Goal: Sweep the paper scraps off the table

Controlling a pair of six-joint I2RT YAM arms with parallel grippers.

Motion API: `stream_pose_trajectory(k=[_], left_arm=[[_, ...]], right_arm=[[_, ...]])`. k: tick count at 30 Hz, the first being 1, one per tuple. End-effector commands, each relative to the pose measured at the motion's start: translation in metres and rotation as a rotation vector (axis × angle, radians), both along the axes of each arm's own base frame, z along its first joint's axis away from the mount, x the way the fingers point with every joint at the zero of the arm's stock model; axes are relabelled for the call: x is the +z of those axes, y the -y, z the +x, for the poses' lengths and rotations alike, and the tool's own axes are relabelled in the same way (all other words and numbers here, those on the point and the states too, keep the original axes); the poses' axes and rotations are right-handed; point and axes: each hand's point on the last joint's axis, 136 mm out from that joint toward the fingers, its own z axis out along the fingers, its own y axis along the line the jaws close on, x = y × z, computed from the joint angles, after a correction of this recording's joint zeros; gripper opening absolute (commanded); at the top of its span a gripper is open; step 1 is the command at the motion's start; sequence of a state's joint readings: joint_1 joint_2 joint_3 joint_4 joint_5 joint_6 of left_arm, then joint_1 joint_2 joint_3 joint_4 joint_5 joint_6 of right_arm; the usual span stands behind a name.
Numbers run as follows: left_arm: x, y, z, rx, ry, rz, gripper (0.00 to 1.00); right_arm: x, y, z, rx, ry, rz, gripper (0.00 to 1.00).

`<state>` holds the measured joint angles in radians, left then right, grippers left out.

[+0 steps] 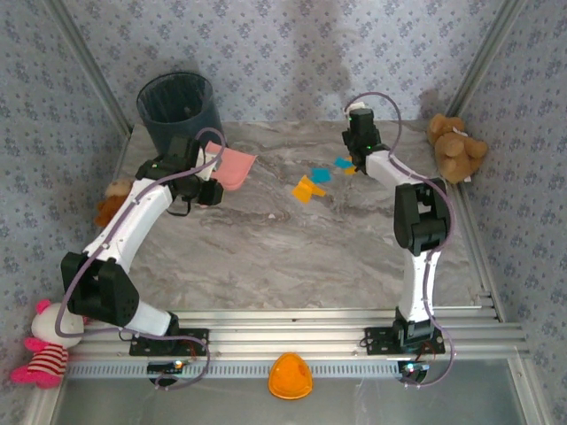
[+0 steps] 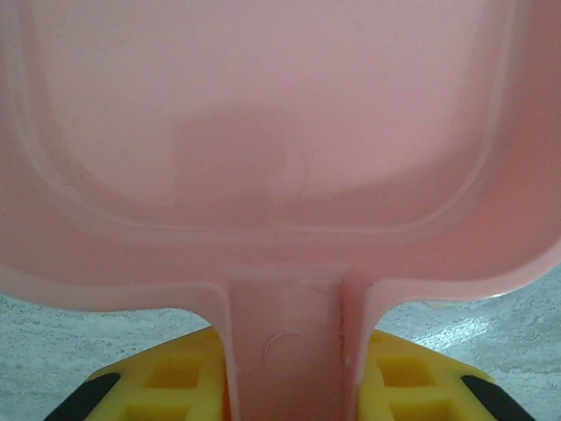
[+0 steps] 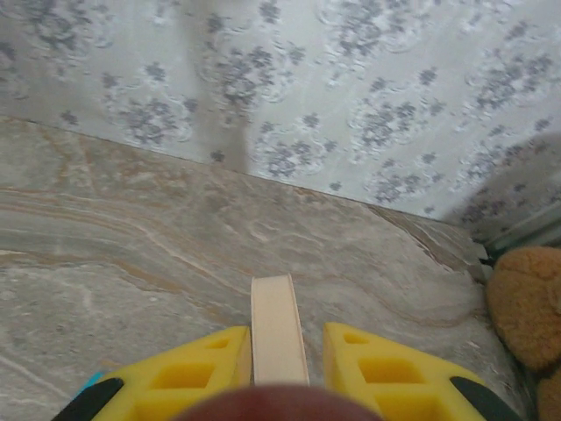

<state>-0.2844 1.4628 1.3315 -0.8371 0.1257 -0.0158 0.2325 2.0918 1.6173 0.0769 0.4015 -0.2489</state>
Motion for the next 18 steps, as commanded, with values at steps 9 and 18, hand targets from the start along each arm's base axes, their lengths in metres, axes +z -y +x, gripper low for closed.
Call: stream_pose_trajectory(k=[9,18], left_arm=[[0.005,0.004,0.002,-0.024,0.011,0.012,0.00],[0.003,0.004,0.002,-0.027,0.006,0.020,0.00]], right_arm=[[-0.018,-0.078,-0.016,0.247,-0.079,-0.075,0.00],[-0.027,-0.128,-0.052,0.388,-0.108,-0.123,0.00]])
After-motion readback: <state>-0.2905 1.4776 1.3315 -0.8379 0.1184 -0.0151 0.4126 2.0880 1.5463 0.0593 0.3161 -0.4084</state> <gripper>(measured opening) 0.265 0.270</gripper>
